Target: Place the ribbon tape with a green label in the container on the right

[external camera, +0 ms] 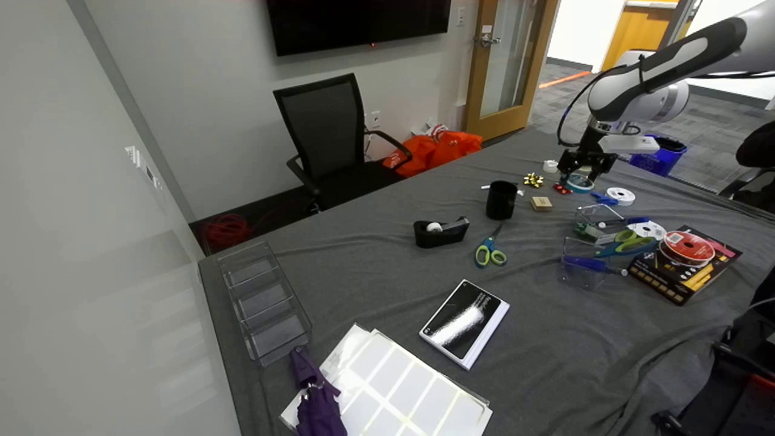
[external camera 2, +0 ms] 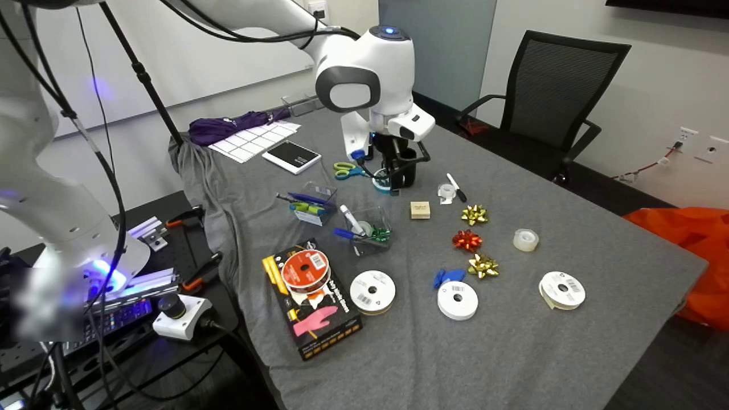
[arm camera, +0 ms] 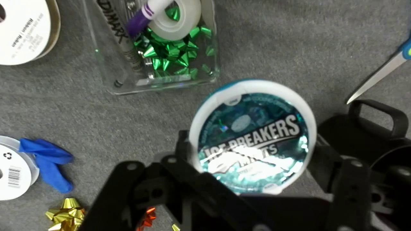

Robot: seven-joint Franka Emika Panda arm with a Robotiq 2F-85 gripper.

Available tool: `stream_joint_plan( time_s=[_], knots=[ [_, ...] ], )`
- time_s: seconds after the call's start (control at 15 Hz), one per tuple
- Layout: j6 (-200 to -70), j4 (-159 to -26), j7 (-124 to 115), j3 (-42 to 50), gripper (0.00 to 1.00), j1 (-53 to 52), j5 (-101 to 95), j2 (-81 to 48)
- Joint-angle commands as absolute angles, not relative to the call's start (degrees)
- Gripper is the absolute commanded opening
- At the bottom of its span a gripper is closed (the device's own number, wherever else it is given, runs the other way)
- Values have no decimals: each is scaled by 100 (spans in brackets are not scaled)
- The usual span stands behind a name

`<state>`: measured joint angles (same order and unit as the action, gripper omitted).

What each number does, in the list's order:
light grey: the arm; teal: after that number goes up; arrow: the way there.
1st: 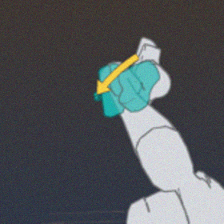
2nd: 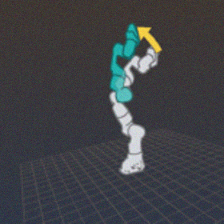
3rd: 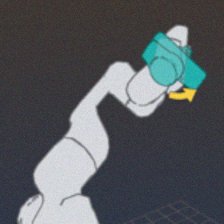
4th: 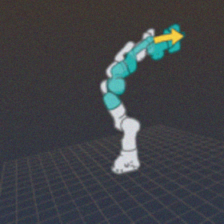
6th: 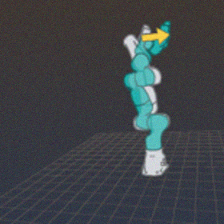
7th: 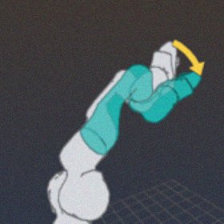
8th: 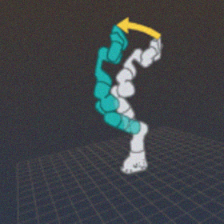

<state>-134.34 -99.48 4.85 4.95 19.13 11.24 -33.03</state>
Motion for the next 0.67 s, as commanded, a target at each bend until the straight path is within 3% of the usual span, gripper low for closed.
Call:
stream_joint_plan(
  time_s=[0.0,0.6],
  knots=[
    [-13139,-10576,962,501,61,2087,1261,-2719],
    [-13053,-11142,804,888,61,1919,848,-2733]
  ],
)
